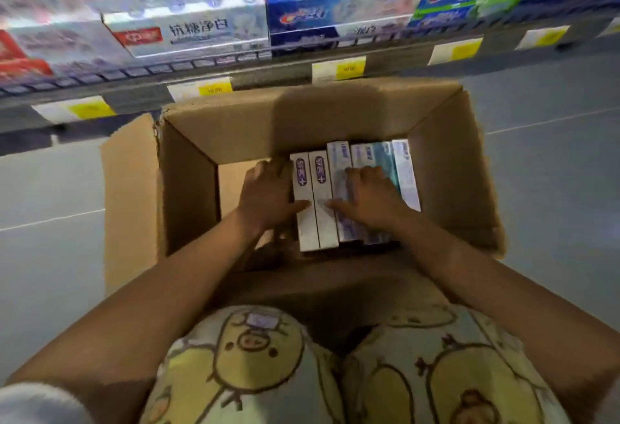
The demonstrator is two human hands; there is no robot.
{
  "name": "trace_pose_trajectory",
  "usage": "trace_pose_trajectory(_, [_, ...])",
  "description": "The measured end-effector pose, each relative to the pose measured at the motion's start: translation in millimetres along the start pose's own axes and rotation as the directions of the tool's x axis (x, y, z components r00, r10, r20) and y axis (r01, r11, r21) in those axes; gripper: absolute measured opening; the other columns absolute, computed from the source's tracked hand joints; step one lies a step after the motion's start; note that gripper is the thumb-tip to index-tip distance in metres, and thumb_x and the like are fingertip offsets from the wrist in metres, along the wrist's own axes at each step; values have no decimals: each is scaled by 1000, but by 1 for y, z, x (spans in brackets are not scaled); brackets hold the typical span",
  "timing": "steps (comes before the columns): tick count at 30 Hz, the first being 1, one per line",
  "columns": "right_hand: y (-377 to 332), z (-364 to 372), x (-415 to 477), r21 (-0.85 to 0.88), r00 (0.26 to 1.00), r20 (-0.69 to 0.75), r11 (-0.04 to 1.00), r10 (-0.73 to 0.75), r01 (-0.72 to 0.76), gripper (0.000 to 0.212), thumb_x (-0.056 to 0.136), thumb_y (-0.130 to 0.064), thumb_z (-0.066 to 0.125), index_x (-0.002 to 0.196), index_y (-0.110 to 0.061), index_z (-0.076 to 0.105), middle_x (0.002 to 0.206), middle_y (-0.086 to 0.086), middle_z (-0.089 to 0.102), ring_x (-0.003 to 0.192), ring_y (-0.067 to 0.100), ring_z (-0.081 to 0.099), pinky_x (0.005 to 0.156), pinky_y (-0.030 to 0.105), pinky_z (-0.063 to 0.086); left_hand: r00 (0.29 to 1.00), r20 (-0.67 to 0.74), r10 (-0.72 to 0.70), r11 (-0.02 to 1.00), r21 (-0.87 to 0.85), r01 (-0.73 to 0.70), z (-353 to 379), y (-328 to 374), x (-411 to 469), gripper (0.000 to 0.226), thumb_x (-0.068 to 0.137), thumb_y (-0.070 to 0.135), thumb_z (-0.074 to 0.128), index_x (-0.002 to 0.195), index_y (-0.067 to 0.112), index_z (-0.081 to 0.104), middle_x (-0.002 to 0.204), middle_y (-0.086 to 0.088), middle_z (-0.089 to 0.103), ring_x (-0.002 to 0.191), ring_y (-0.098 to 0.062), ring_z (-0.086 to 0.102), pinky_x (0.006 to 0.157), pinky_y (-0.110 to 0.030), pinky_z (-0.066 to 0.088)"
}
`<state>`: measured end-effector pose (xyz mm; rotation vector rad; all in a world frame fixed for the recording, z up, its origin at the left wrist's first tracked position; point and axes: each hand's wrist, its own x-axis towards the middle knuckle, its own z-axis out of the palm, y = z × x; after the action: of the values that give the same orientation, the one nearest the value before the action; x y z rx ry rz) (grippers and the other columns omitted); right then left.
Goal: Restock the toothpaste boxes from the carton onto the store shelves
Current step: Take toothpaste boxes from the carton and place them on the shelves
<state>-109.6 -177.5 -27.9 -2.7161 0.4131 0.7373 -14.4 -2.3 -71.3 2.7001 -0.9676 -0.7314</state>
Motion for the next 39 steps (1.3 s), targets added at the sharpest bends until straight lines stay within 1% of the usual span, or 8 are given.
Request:
trace_pose_trajectory(4, [6,1,16,-79,997,-62,996,-40,35,82,84,-65,47,142,-10,29,136,22,42,126,37,36,100,45,34,1000,4,12,977,-212,-11,17,8,25,86,72,56,67,140,16,33,142,-12,41,125,-31,44,105,-48,36])
trace_pose_trajectory(8, [11,3,15,-29,999,-42,999,-31,30,78,85,-63,46,141,-12,28,138,20,40,128,35,33,103,45,31,996,-41,-76,979,-192,67,10,10,31,78,69,60,70,131,20,42,122,-8,49,108,-26,52,89,-43,49])
trace_pose_trajectory(12, [11,3,16,-39,999,-6,998,-45,44,73,88,-58,47,142,-13,27,141,19,37,131,35,29,106,47,27,990,24,-136,959,-246,138,7,15,22,78,70,57,72,129,13,45,127,-13,40,110,-28,52,86,-36,49])
trace_pose_trajectory(16, [11,2,19,-32,997,-35,997,-64,63,71,89,-56,47,142,-13,27,142,19,37,132,35,29,107,47,27,970,77,-229,853,-464,238,3,10,23,74,70,45,78,122,11,37,128,-16,44,111,-31,53,80,-34,51])
trace_pose_trajectory(21, [12,-1,16,29,996,-56,997,-63,64,69,89,-54,48,142,-13,29,140,18,39,131,33,31,106,46,28,965,27,-261,761,-609,223,-8,9,13,47,76,25,76,103,14,39,101,-8,61,86,-24,65,68,-40,58])
trace_pose_trajectory(26, [6,-9,12,365,995,-66,927,-69,89,70,84,-55,58,139,-18,37,137,10,47,124,26,42,97,37,37,981,99,-166,655,-733,185,-39,11,5,44,73,13,79,102,13,46,102,-5,55,92,-22,60,68,-33,55])
trace_pose_trajectory(34, [2,-37,5,915,956,161,400,-244,-52,41,78,-44,65,113,-23,59,103,-1,68,97,17,67,83,31,53,994,102,-48,57,-993,104,-86,25,-11,54,64,10,72,114,8,52,106,-9,66,93,-21,69,64,-32,59])
trace_pose_trajectory(39, [13,-47,2,898,953,143,439,-266,-12,44,70,-41,69,111,-27,60,106,0,69,95,20,68,82,34,55,993,82,-88,-63,-995,76,-76,29,-10,60,65,6,71,122,8,52,115,-12,63,103,-24,67,70,-33,59])
